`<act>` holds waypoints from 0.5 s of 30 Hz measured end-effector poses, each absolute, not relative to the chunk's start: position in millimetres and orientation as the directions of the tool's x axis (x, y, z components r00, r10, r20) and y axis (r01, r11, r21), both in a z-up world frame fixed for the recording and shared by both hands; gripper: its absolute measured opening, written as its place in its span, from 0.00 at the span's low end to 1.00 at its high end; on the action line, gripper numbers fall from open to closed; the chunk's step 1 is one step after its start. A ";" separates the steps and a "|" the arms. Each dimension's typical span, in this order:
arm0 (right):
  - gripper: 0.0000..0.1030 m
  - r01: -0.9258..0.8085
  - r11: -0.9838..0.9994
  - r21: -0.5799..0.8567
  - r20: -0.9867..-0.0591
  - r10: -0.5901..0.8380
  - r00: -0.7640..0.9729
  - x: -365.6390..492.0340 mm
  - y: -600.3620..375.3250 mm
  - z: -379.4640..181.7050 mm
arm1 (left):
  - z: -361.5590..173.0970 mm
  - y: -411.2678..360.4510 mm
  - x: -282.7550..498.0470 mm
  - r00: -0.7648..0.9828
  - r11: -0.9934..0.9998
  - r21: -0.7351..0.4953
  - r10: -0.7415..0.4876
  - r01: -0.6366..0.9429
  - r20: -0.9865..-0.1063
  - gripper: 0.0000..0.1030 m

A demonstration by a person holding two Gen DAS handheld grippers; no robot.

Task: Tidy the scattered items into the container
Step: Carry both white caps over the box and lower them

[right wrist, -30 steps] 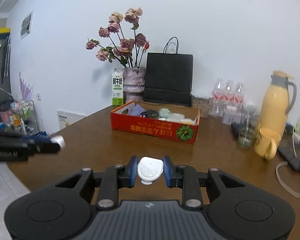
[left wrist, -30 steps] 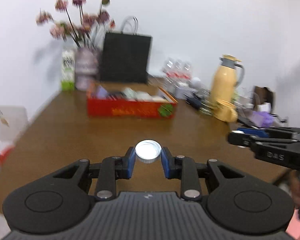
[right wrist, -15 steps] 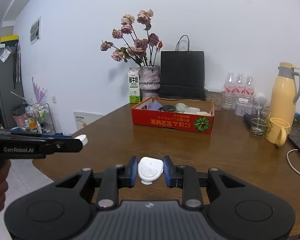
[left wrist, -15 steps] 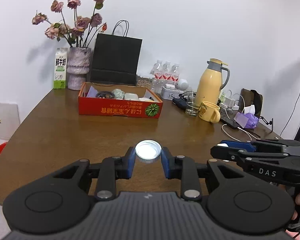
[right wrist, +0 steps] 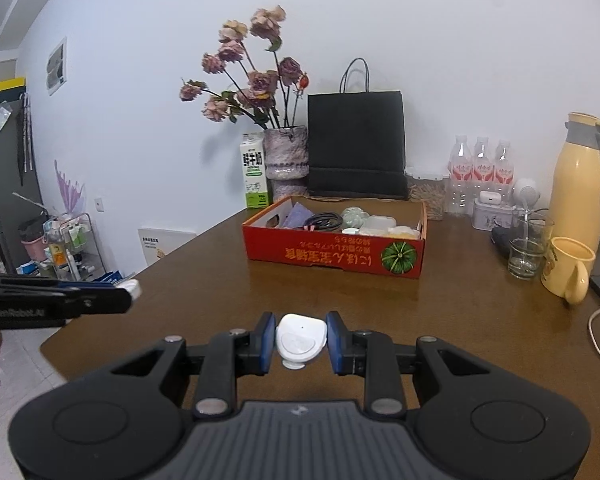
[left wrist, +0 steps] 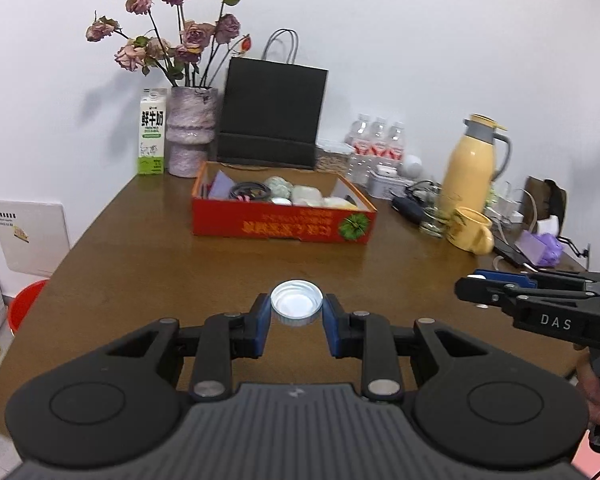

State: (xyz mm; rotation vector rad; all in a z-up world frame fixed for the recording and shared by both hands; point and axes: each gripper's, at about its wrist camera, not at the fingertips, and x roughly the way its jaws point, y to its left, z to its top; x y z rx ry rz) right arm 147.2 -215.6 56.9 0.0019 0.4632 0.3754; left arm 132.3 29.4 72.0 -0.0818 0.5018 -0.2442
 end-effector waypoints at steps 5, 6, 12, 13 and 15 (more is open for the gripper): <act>0.25 -0.336 0.940 0.055 -0.433 0.326 0.841 216.3 -217.2 63.7 | 84.8 37.1 190.6 0.867 0.973 -0.090 -0.230 0.212 -0.443 0.27; 0.25 -0.336 0.940 0.055 -0.429 0.326 0.842 231.0 -217.3 65.8 | 86.7 38.3 205.6 0.867 0.973 -0.083 -0.232 0.217 -0.441 0.27; 0.25 -0.354 0.930 0.100 -0.404 0.363 0.840 329.4 -209.5 79.3 | 100.0 50.1 297.3 0.864 0.971 -0.109 -0.241 0.215 -0.443 0.27; 0.25 -0.359 0.926 0.116 -0.403 0.374 0.835 346.6 -207.0 80.7 | 101.2 51.8 312.5 0.862 0.969 -0.110 -0.246 0.220 -0.443 0.27; 0.25 -0.372 0.916 0.152 -0.408 0.401 0.820 377.8 -201.4 81.7 | 100.4 54.0 338.8 0.860 0.970 -0.109 -0.243 0.217 -0.449 0.27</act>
